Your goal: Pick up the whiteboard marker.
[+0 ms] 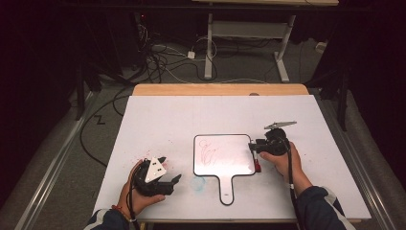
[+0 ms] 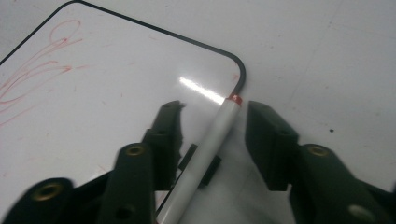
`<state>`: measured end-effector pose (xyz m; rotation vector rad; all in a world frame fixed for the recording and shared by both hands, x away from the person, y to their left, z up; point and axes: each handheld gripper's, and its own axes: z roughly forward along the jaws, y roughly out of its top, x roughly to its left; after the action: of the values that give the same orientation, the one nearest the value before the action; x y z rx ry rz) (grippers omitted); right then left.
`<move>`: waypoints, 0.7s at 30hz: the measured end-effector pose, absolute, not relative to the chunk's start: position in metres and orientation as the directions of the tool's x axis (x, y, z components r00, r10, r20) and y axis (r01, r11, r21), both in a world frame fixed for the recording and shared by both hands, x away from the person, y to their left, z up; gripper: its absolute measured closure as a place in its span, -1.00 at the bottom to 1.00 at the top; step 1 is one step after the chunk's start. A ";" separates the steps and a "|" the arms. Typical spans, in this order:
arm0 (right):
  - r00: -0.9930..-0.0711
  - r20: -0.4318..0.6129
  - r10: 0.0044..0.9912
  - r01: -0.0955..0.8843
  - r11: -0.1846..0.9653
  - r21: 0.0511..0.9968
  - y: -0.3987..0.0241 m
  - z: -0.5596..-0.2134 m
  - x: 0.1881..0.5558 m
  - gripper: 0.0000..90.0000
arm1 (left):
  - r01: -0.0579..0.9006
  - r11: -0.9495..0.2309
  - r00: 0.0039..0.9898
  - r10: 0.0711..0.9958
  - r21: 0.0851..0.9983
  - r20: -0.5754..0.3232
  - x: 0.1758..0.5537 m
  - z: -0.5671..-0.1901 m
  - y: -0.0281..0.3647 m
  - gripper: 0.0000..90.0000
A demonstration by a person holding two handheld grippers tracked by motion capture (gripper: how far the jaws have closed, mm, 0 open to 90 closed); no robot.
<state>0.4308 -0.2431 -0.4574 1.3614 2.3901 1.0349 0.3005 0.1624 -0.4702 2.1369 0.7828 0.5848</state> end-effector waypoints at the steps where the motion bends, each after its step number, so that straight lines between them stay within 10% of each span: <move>1: -0.558 0.168 0.812 0.680 0.332 0.654 -0.243 -0.459 0.431 0.44 | 0.338 -0.512 0.706 0.693 0.789 0.147 0.300 -0.470 0.162 -0.56; 21: -0.629 0.109 0.770 0.546 0.337 0.767 -0.230 -0.436 0.407 0.80 | 0.323 -0.392 0.730 0.682 0.861 0.037 0.308 -0.454 0.140 -0.50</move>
<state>0.4068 -0.2302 -0.4364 1.1800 2.3314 1.1749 0.3080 0.1403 -0.4544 1.9997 0.7645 0.4854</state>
